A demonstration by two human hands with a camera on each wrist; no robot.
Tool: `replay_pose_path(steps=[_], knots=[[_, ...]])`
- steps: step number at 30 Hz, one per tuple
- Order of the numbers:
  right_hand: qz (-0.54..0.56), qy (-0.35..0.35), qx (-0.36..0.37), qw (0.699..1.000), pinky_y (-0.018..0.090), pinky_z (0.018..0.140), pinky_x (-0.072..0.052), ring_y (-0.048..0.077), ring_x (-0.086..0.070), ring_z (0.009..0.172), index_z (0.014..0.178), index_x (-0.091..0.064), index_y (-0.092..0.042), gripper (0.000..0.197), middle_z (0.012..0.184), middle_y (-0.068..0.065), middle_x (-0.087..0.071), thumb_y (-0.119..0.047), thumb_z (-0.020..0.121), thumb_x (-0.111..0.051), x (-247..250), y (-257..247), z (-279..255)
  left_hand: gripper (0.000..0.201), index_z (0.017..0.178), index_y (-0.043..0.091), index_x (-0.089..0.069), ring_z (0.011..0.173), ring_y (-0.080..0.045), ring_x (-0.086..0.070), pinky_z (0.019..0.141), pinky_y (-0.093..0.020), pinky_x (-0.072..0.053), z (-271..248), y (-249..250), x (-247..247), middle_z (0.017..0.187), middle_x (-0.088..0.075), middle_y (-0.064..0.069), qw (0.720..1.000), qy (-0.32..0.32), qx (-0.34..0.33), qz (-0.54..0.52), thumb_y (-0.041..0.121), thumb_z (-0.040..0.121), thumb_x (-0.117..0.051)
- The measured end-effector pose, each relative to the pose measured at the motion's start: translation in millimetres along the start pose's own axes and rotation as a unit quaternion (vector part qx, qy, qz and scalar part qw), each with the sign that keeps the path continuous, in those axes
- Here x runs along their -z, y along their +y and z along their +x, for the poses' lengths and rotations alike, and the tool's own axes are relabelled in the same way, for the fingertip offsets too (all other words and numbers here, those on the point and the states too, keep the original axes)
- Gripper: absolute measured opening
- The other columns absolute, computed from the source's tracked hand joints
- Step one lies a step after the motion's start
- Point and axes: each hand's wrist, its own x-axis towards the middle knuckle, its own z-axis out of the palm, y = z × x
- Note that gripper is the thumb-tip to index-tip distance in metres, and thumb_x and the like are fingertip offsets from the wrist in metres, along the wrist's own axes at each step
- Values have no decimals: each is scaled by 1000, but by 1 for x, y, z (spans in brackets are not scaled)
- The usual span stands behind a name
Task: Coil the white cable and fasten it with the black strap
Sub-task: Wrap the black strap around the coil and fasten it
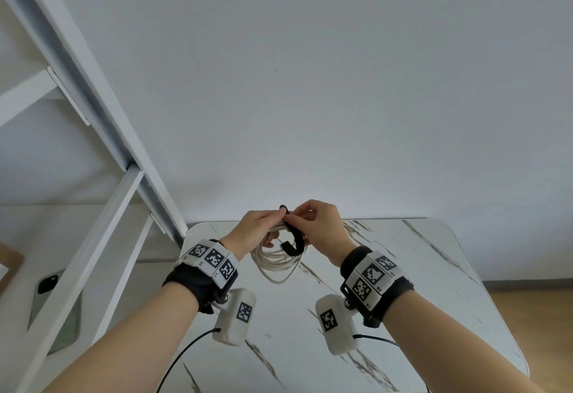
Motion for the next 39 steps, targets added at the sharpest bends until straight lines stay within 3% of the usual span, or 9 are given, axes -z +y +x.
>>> replay_pose_path(steps=[3,7,15,21,25,28,31,35,39], knots=[[-16,-12,-7,1000,48,69,-60,32,-70,74,77,-63,-8,16,80,17,-73,-20,76,-74,2,0,0,29,86,7,-69,57,-12,-44,57,-24,-35,0,-3,-1,69,-47,-8,1000,5,-5,4,26,97,-49],[-29,-14,-15,999,48,68,-60,34,-72,69,78,-62,-6,22,76,17,-73,-22,75,-76,5,0,-1,22,99,8,-66,63,-15,-49,60,-25,-39,4,-6,-5,79,-54,-8,1000,11,-1,23,23,96,-49],[-76,-7,0,997,44,65,-60,35,-70,65,71,-60,-11,20,75,17,-73,-22,75,-76,12,0,2,22,79,7,-49,56,-14,-46,54,-23,-35,8,-2,-13,68,-48,-7,999,20,2,33,21,96,-50],[-95,-8,11,995,22,48,-50,11,-58,43,72,-61,-11,20,66,6,-69,-24,75,-76,20,5,0,18,78,7,-51,54,-15,-47,54,-25,-33,10,-1,-18,64,-49,-6,1000,18,18,8,18,92,-53],[-96,-61,19,993,26,60,-56,14,-64,58,81,-66,-7,18,74,10,-72,-12,70,-80,27,7,0,23,72,8,-49,53,-15,-45,52,-25,-34,13,-2,-17,63,-48,-6,999,31,24,21,18,92,-53],[-138,-88,54,985,20,60,-49,8,-62,61,80,-64,-11,20,75,4,-72,-9,67,-79,29,8,1,28,66,9,-48,52,-16,-45,50,-24,-33,14,-1,-15,60,-48,-6,999,33,23,31,18,92,-54],[-197,-81,94,972,18,57,-42,6,-55,60,78,-61,-14,19,71,-4,-65,-14,68,-78,28,8,2,30,64,9,-46,48,-15,-44,47,-22,-33,13,0,-16,58,-48,-7,998,33,23,39,18,92,-54],[-272,-56,138,951,22,51,-34,7,-41,55,79,-49,-15,27,66,-10,-49,-25,71,-73,29,7,3,20,78,6,-53,43,-12,-42,46,-20,-33,11,1,-17,58,-50,-8,999,14,24,44,18,94,-51],[-323,-35,193,926,25,63,-36,14,-46,79,92,-45,-16,39,84,-6,-50,-35,71,-72,31,8,4,19,79,6,-55,42,-11,-42,47,-19,-33,10,3,-16,58,-50,-7,999,7,18,48,18,94,-51]])
